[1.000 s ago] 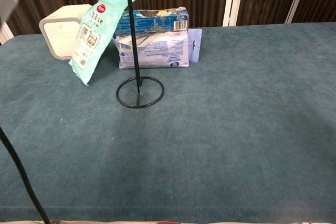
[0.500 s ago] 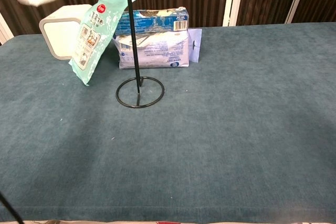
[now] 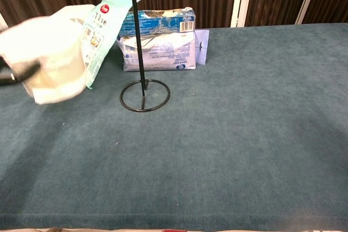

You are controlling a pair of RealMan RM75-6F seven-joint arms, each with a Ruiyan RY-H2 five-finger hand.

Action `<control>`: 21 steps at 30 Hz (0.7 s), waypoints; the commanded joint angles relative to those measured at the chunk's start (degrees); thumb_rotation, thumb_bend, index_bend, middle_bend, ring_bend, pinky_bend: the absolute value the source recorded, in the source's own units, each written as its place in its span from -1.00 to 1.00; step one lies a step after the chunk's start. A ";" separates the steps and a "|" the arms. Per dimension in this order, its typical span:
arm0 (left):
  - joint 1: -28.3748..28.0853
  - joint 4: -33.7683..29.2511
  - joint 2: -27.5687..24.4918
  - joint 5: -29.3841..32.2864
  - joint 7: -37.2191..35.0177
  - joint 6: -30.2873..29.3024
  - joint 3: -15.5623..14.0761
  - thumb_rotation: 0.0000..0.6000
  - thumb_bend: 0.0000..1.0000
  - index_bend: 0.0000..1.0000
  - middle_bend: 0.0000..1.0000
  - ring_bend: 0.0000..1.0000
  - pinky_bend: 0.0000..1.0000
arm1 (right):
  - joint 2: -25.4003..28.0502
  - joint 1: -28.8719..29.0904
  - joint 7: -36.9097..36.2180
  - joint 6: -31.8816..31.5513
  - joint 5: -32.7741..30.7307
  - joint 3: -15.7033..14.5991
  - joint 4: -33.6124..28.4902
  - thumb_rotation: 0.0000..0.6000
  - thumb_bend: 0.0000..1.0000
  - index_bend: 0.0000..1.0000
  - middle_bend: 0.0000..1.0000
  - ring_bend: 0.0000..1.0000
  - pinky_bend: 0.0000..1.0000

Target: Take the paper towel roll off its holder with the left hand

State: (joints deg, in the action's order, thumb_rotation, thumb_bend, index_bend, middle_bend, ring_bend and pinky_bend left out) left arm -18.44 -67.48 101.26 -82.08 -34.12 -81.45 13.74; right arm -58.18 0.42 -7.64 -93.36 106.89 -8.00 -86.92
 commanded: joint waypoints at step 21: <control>2.00 -3.90 -4.79 -3.17 -1.31 1.80 -7.48 1.00 -0.28 -1.00 -1.00 -1.00 -1.00 | -0.33 0.07 1.58 0.81 0.07 -0.14 -0.11 1.00 -0.87 -1.00 -1.00 -1.00 -1.00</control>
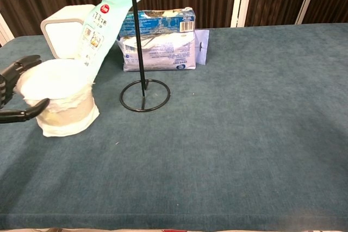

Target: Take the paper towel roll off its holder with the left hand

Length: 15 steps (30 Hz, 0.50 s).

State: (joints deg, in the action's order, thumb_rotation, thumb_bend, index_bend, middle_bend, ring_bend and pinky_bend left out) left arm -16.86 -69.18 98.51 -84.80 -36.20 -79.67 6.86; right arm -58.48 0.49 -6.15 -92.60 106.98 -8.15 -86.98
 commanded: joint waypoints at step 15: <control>7.86 4.12 -15.63 -21.89 11.53 -16.75 -15.20 1.00 -0.20 -1.00 -1.00 -1.00 -1.00 | -1.06 0.16 3.98 2.00 -0.48 0.03 -1.27 1.00 -0.87 -1.00 -1.00 -1.00 -1.00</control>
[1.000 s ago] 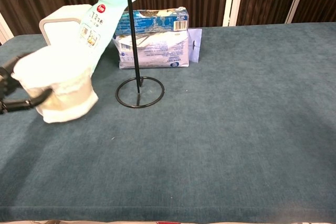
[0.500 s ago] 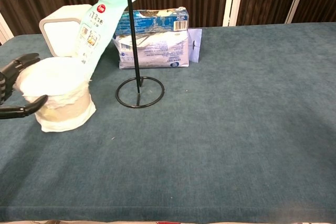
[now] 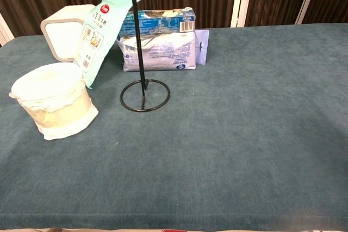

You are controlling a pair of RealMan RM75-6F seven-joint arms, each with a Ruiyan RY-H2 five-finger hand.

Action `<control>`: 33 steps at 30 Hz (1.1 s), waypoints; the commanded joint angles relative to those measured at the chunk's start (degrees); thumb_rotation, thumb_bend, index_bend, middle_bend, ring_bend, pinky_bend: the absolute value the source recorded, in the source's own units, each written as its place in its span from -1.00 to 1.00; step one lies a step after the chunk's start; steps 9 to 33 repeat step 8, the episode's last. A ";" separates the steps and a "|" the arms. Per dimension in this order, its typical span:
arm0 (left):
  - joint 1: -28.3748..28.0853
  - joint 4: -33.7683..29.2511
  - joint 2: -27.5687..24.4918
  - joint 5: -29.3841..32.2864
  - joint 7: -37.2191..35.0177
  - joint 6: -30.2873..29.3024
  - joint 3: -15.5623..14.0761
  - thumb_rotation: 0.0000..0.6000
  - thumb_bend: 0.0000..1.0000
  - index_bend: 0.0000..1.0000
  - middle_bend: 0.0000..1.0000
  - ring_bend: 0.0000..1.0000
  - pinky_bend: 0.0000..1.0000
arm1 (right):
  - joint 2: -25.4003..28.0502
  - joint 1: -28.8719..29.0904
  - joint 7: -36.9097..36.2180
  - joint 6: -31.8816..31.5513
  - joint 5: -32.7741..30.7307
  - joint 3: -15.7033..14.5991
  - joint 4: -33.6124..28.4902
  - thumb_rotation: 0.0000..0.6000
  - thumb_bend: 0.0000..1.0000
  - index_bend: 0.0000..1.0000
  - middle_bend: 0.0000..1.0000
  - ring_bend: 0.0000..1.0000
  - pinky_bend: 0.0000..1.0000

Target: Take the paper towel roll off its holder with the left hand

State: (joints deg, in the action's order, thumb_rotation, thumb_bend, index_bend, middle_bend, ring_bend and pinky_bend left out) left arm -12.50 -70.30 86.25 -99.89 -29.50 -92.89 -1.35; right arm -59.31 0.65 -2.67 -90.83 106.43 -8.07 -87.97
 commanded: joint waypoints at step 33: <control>3.76 4.95 -4.43 -7.38 17.12 -0.37 -8.07 1.00 -0.20 -1.00 -1.00 -1.00 -1.00 | -0.92 0.10 2.65 0.98 0.45 -0.20 -0.66 1.00 -0.87 -1.00 -1.00 -1.00 -1.00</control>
